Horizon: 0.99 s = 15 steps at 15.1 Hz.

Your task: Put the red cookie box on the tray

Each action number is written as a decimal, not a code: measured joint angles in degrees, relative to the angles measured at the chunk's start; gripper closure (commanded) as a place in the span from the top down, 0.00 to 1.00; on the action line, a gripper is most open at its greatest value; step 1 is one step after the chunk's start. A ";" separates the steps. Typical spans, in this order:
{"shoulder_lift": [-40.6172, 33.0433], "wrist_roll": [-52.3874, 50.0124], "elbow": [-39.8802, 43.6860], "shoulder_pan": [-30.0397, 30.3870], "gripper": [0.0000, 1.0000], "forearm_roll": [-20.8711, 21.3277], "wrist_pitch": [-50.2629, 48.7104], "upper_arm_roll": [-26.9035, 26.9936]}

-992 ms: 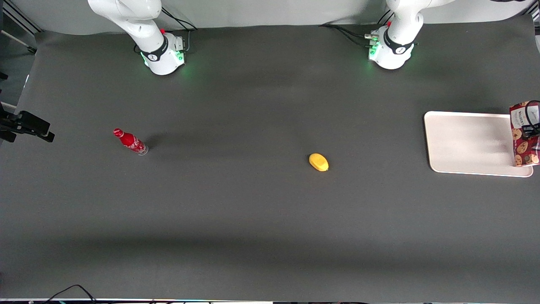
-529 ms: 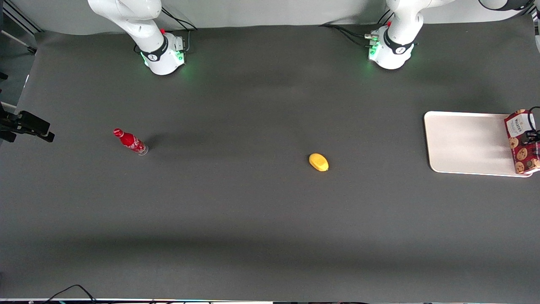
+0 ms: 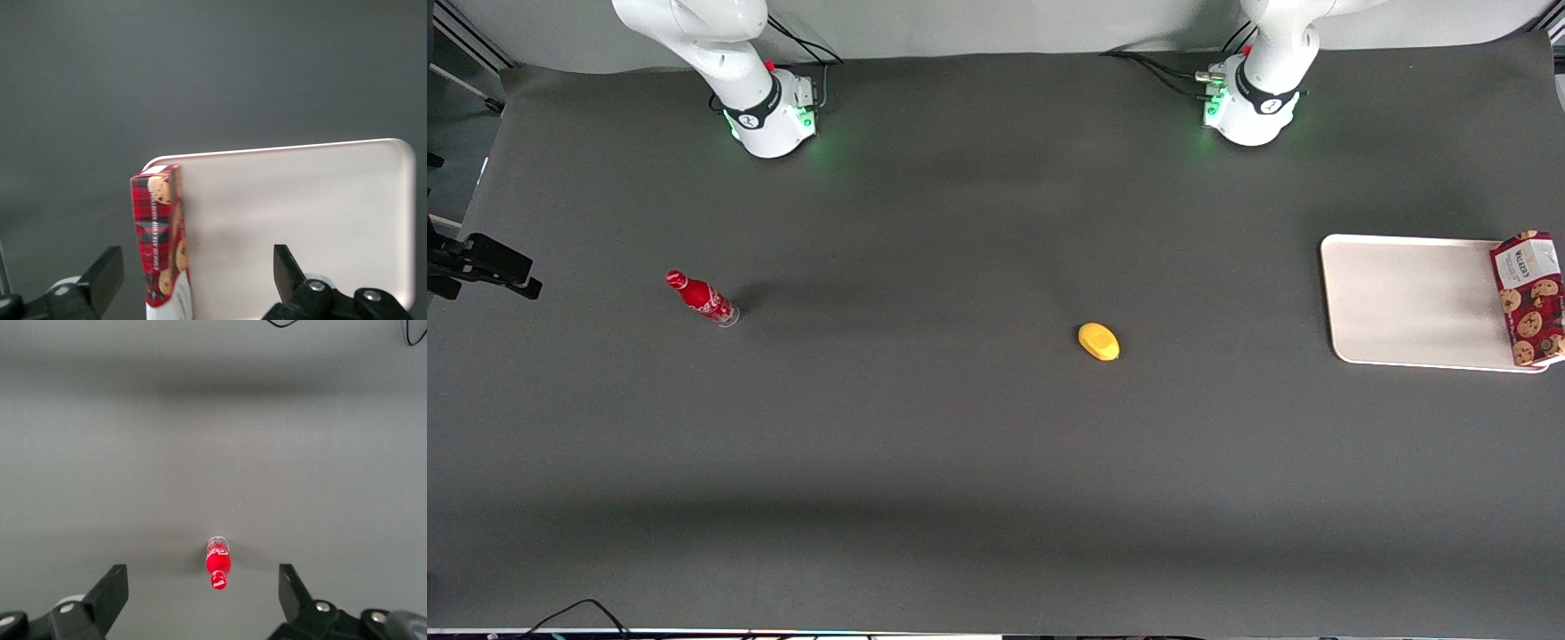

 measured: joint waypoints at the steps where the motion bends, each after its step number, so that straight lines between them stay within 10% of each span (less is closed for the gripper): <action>1: -2.24 -0.48 2.71 -0.42 1.00 0.50 -5.56 -0.02; 8: -8.26 -26.33 24.80 -2.05 1.00 9.80 -37.43 -14.73; 15: -21.93 -53.08 10.57 -4.52 1.00 14.82 -36.92 -34.58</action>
